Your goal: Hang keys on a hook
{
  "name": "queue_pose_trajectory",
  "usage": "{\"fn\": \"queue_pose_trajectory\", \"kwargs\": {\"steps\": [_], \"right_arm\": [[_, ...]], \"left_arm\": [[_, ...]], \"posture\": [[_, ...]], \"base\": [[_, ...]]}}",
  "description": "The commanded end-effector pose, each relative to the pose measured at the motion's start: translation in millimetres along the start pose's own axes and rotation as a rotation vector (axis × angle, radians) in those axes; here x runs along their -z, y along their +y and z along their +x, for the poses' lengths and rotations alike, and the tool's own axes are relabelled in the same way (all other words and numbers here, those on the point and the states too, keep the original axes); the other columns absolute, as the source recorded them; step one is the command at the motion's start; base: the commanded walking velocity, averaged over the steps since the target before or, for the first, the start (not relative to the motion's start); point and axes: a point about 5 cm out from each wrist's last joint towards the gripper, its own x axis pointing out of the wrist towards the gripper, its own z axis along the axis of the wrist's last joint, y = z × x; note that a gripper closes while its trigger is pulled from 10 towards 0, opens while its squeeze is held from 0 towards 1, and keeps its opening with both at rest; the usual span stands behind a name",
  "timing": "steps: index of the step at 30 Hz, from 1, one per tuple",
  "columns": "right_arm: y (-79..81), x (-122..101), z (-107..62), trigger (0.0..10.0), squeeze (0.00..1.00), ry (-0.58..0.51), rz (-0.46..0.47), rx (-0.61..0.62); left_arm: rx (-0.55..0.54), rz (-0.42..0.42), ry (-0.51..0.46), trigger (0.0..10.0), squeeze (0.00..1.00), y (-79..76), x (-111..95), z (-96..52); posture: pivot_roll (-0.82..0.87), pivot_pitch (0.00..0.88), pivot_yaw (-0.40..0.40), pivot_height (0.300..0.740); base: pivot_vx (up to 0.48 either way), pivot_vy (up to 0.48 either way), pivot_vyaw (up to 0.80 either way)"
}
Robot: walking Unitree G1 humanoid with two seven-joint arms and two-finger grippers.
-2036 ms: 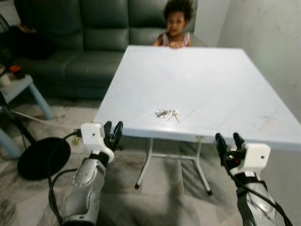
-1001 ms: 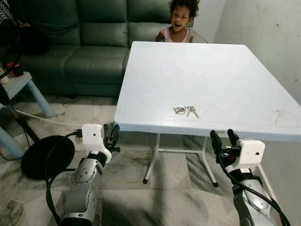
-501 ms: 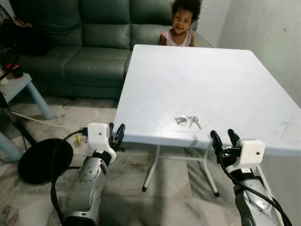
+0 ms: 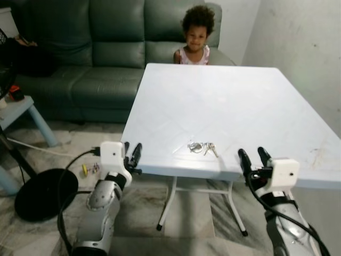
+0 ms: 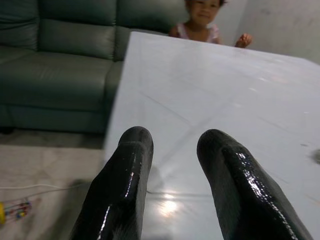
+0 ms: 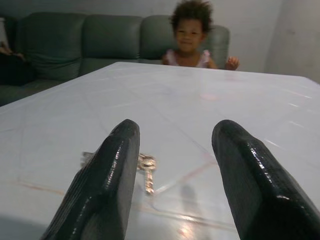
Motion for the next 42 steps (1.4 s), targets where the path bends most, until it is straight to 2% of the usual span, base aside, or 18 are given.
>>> {"fn": "queue_pose_trajectory", "kwargs": {"steps": [1, 12, 16, 18, 35, 36, 37, 42], "right_arm": [[-4.0, -2, 0.2, 10.0, 0.00, -0.003, -0.010, 0.007], [-3.5, -2, -0.8, 10.0, 0.00, 0.001, -0.014, -0.003], [-3.7, -1, -1.3, 10.0, 0.00, 0.004, -0.017, -0.007], [-3.8, -1, -1.6, 10.0, 0.00, 0.007, -0.023, -0.013], [-12.6, -3, 3.8, 10.0, 0.00, 0.014, -0.059, -0.053], [-12.5, -3, 4.2, 10.0, 0.29, 0.015, -0.064, -0.063], [-12.9, -3, 4.8, 10.0, 1.00, 0.017, -0.066, -0.074], [-17.2, -4, 10.3, 10.0, 1.00, 0.032, -0.096, -0.127]], "left_arm": [[0.006, 0.001, -0.012, 10.0, 0.00, -3.1, -3, 1.8], [0.009, -0.005, -0.017, 10.0, 0.00, -4.6, -3, 1.5], [-0.012, 0.024, -0.007, 10.0, 0.00, -6.0, -2, 1.1], [0.002, 0.000, -0.022, 10.0, 0.00, -8.2, -3, 0.5], [-0.016, -0.014, -0.050, 10.0, 0.00, -7.0, -9, 2.4], [-0.019, -0.011, -0.046, 10.0, 0.00, -6.8, -9, 2.4], [-0.017, -0.010, -0.045, 10.0, 0.00, -6.9, -9, 2.3], [0.002, -0.013, -0.040, 10.0, 0.00, -10.3, -9, 2.5]], "posture": [[0.07, 0.000, -0.024, 0.740], [0.06, 0.000, -0.027, 0.740], [0.06, 0.000, -0.028, 0.740], [0.06, 0.000, -0.028, 0.740], [0.06, 0.000, -0.030, 0.740], [0.06, 0.000, -0.030, 0.740], [0.06, 0.000, -0.030, 0.740], [0.07, 0.000, -0.030, 0.740]], "base": [[0.285, 0.000, 0.00], [0.272, 0.000, 0.00], [0.000, 0.000, 0.00], [0.000, 0.000, 0.00], [0.000, 0.000, 0.00], [0.000, 0.000, 0.00], [0.000, 0.000, 0.00], [0.000, 0.000, 0.00]]}}
